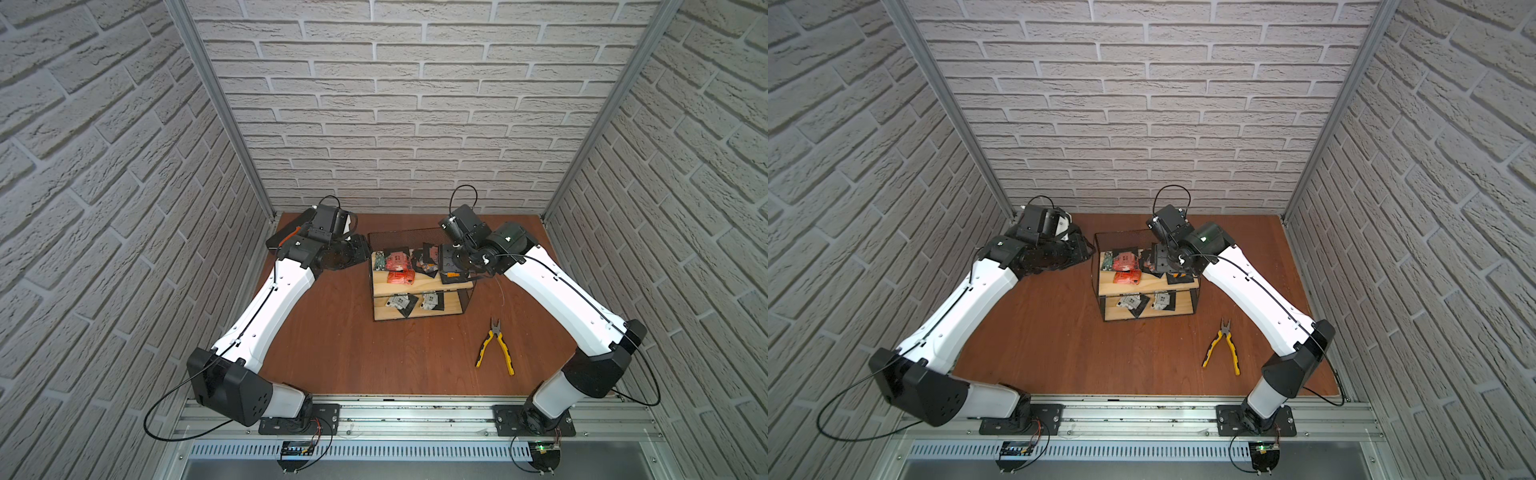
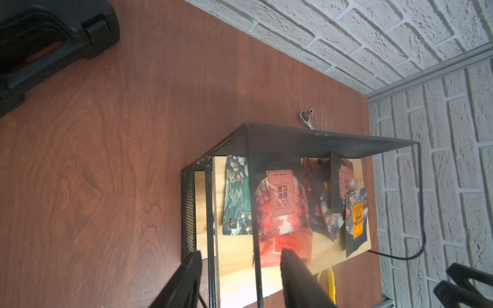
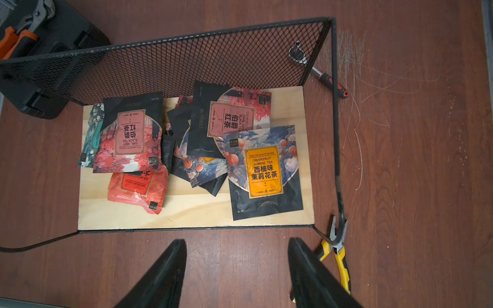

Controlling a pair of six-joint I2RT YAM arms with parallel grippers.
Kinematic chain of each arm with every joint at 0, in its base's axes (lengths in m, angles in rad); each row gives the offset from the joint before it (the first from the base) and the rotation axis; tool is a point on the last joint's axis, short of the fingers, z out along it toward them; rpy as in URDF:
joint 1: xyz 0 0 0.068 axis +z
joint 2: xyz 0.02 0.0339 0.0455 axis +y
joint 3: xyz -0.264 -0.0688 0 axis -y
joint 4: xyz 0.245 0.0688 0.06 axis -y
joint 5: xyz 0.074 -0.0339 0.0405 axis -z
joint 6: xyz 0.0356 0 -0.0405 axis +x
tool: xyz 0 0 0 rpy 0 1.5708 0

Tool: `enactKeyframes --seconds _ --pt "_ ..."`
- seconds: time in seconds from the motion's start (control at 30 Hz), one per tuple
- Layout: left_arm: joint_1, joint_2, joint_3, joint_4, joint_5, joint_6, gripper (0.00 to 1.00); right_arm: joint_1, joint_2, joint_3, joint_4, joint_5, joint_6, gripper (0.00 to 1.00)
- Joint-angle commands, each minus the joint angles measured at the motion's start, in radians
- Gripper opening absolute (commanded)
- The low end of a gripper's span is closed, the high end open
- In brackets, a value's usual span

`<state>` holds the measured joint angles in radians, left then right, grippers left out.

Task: Remove the tea bags from the shelf
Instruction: Pick up the tea bag from the shelf.

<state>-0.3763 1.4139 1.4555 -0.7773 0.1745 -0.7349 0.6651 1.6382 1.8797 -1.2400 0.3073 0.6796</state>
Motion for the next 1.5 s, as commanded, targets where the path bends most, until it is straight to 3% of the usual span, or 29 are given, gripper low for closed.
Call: enactKeyframes --seconds 0.0,0.5,1.47 --pt "-0.006 0.021 0.015 0.023 0.023 -0.005 0.5 0.004 0.009 0.029 -0.006 -0.012 0.024 0.65" --pt "-0.022 0.069 0.046 -0.007 -0.019 0.019 0.38 -0.042 0.066 -0.008 0.031 -0.063 0.028 0.59" --pt "-0.036 0.077 0.069 -0.033 -0.036 0.042 0.33 -0.135 0.178 -0.023 0.049 -0.116 -0.041 0.7"
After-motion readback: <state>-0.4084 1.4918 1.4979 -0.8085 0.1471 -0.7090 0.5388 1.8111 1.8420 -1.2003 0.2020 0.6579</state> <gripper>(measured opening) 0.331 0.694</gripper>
